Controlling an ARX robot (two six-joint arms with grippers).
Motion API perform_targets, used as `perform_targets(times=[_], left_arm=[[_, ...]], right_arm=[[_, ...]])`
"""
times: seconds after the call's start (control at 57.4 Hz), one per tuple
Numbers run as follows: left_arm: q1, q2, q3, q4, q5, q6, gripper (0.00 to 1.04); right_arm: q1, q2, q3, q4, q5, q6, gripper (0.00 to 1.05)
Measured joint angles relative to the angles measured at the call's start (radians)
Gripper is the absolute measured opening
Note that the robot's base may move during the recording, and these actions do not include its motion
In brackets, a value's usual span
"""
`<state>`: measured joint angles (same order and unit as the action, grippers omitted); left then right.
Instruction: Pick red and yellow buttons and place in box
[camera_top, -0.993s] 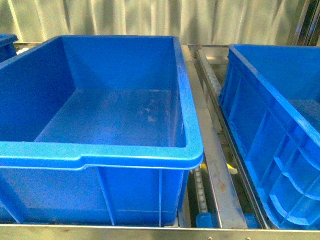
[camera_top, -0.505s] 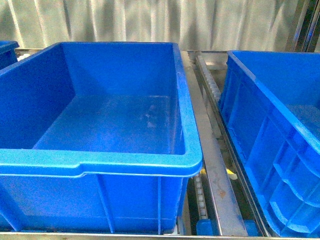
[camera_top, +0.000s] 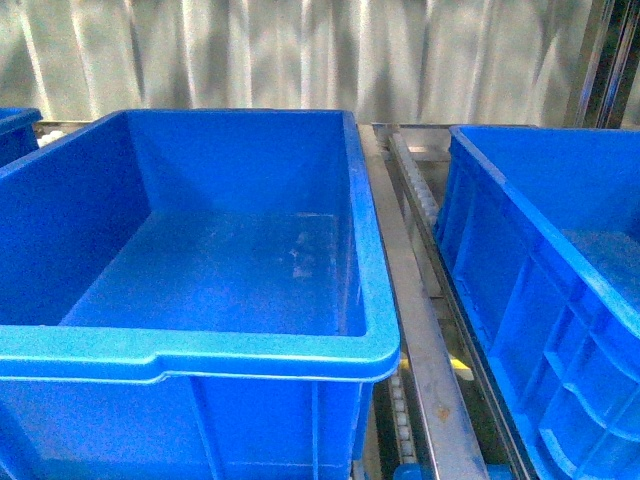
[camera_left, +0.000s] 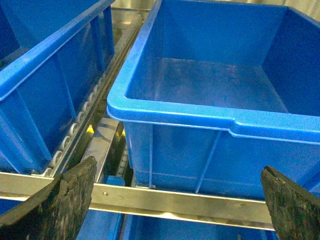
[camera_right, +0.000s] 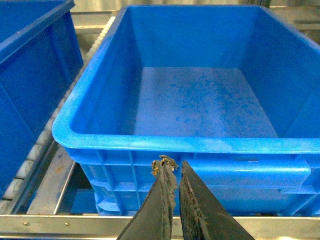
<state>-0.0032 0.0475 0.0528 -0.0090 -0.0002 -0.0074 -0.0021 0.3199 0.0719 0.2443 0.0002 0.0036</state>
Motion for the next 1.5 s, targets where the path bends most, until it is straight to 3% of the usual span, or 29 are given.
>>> perform_targets(times=[0.557,0.697,1.027,1.184,1.289,1.498], left_arm=[[0.0,0.0,0.0,0.0,0.0,0.0,0.97],[0.0,0.0,0.0,0.0,0.0,0.0,0.97],[0.0,0.0,0.0,0.0,0.0,0.0,0.97],[0.0,0.0,0.0,0.0,0.0,0.0,0.97],[0.0,0.0,0.0,0.0,0.0,0.0,0.97],[0.0,0.0,0.0,0.0,0.0,0.0,0.97]], right_arm=[[0.0,-0.137,-0.045,-0.06,0.001,0.0,0.04],[0.001,-0.283,-0.045,-0.233,0.0,0.0,0.04],[0.001,-0.316,-0.045,-0.243,0.0,0.0,0.04],[0.001,-0.315,-0.045,-0.243,0.0,-0.001,0.28],[0.001,-0.315,-0.045,-0.243,0.0,-0.001,0.53],[0.001,-0.315,-0.045,-0.243,0.0,-0.001,0.88]])
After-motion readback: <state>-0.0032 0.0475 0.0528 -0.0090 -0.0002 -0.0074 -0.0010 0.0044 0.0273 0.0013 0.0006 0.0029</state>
